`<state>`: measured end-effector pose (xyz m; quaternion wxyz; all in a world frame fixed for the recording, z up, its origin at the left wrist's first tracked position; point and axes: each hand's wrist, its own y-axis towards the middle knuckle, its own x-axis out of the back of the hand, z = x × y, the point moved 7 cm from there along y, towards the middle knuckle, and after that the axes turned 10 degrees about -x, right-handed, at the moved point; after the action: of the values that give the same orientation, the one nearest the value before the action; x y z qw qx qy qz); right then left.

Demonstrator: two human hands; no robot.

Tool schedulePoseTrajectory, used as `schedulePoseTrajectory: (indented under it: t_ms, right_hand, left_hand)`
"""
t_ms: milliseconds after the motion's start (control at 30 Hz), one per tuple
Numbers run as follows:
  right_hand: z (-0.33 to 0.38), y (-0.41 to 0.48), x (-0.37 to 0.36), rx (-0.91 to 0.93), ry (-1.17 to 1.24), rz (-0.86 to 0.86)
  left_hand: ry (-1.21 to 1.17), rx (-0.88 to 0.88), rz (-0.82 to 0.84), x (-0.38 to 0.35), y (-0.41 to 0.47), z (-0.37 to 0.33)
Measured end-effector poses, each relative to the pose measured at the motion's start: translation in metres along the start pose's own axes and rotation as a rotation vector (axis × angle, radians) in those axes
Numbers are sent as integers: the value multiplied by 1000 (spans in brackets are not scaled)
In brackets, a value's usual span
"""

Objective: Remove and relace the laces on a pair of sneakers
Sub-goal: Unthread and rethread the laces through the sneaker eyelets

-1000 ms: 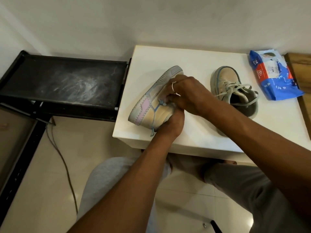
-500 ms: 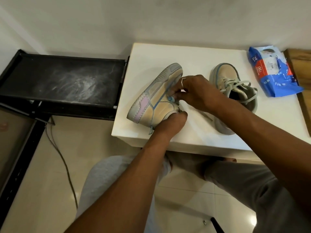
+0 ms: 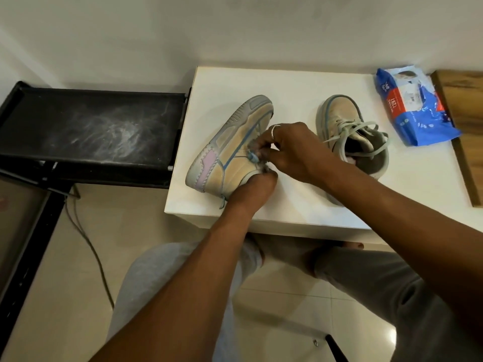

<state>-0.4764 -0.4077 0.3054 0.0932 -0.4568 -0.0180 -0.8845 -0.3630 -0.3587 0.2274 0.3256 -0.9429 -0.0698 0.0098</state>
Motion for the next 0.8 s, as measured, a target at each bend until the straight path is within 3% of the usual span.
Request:
schedulePoseTrajectory:
  t_ms: [33,100,233,400,500,567,667,800]
  right_hand:
    - [-5,6,2,-23,-6,-68]
    - [-11,19,8,-64,6,-199]
    - [-14,38,23,-144,111,-361]
    - [3,46,18,-76,94,-255]
    - [24,37,7,122,40,-91]
    - [21,40,12,143,8,-118]
    - [-3,52,30,-2,-17,-280]
    - [21,41,10,169,-25,-139]
  left_hand:
    - [340,-103,125,-7,-8,-17]
    - [151,-43,157,-13,-4,-4]
    - [288,-288,142,-18,4,-14]
    - [182,-327,69,-20,3,-24]
    - [224,-273,241,-30,0,-21]
    - [240,-286,199,-27,-1,-22]
    - [226,-308,128,-22,1,-22]
    - [221,-306,180,-22,-3,-26]
